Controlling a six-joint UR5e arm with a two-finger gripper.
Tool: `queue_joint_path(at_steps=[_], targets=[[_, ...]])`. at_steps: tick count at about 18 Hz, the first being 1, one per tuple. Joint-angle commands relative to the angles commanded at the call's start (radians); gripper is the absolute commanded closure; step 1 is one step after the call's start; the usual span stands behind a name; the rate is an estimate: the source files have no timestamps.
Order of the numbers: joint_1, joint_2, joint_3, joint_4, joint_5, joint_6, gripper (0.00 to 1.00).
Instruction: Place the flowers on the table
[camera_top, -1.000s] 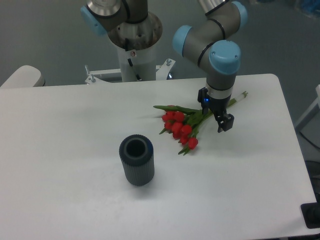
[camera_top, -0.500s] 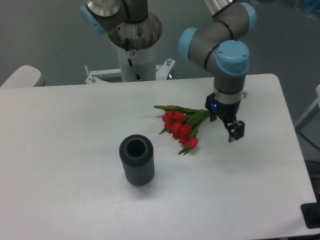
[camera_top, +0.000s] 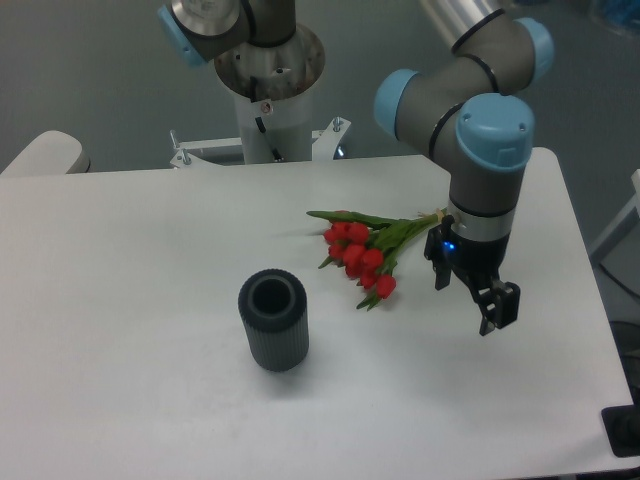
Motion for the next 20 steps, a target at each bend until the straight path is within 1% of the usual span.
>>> queue_joint_path(at_steps=[3, 5, 7, 8, 11, 13, 20], targets=[[-0.019, -0.012, 0.022, -0.002, -0.005, -0.087, 0.01], [-0.048, -0.020, 0.032, 0.003, -0.017, -0.181, 0.01], [-0.054, -0.035, 0.054, 0.006, -0.043, -0.277, 0.01], [-0.055, -0.040, 0.065, 0.006, -0.052, -0.299, 0.01], [-0.075, -0.058, 0.091, 0.006, -0.046, -0.310, 0.01], [-0.078, -0.060, 0.097, 0.003, -0.044, -0.310, 0.01], [-0.086, -0.068, 0.097, 0.006, -0.040, -0.319, 0.01]])
